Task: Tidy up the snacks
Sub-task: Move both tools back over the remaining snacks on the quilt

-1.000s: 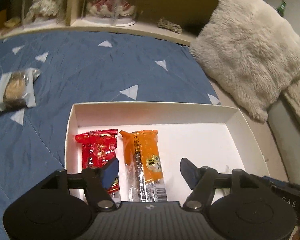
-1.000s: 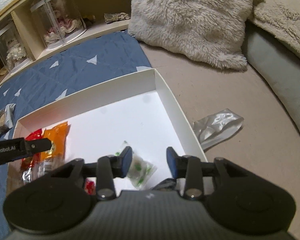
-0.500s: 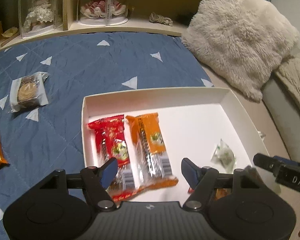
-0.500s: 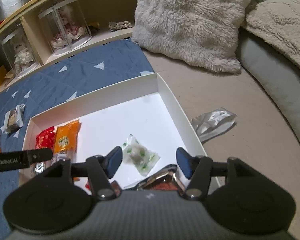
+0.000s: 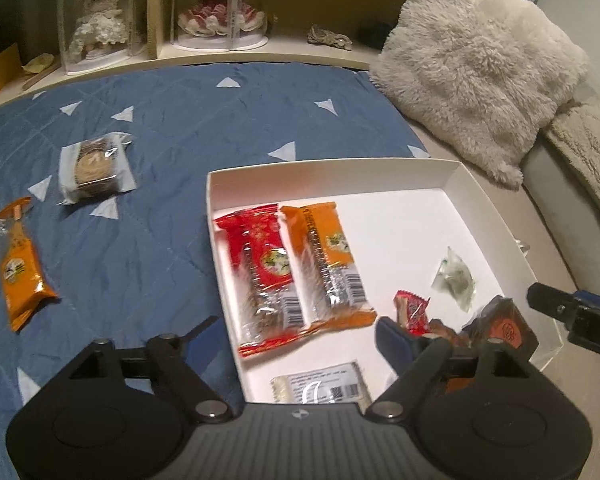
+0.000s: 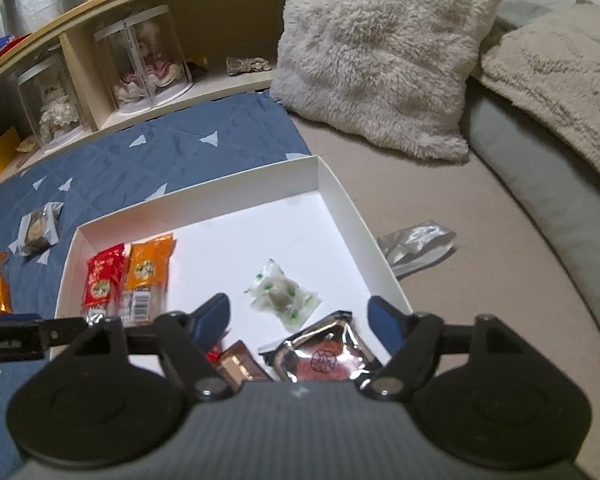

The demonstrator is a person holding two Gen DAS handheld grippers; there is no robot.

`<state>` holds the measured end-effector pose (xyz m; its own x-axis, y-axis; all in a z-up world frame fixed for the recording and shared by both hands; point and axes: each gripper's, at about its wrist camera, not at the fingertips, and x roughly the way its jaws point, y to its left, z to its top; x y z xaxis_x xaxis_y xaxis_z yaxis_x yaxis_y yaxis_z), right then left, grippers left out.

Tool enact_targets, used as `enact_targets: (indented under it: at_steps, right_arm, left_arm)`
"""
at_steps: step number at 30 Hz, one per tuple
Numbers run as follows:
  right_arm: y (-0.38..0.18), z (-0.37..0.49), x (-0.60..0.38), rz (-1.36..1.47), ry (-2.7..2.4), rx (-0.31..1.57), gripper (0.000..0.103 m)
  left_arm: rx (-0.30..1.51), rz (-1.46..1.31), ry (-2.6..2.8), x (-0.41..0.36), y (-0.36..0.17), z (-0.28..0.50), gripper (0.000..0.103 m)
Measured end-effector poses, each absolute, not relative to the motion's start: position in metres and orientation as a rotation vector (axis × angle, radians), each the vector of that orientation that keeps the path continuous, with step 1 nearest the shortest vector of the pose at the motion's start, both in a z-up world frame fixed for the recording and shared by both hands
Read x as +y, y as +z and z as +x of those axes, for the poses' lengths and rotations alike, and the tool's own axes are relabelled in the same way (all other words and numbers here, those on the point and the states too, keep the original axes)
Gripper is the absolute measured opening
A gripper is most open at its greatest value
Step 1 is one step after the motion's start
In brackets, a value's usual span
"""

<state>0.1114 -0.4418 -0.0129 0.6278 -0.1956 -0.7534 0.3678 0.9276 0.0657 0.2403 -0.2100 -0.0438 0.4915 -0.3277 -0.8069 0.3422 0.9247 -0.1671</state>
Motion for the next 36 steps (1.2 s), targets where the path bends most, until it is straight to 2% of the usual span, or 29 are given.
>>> enact_targets:
  at_steps: [1,3,6,21,36]
  right_arm:
    - [-0.011,0.109,-0.44,0.214,-0.333,0.828,0.088]
    - [-0.009,0.105,-0.438,0.205,-0.34,0.822,0.095]
    - [-0.007,0.1,-0.435,0.19,-0.353,0.81,0.102]
    - [-0.005,0.108,-0.413,0.099,-0.306,0.797,0.103]
    - [-0.002,0.14,-0.352,0.057,-0.16,0.766,0.102]
  left_arm:
    - [0.975,0.015,-0.405,-0.207,-0.043,0.24,0.098]
    - [0.973,0.013,-0.398,-0.202,-0.043,0.238,0.102]
    - [0.971,0.004,-0.38,-0.193,-0.042,0.237,0.103]
    - [0.944,-0.021,-0.325,-0.148,-0.039,0.236,0.103]
    - [0.921,-0.086,-0.201,-0.063,-0.038,0.246,0.103]
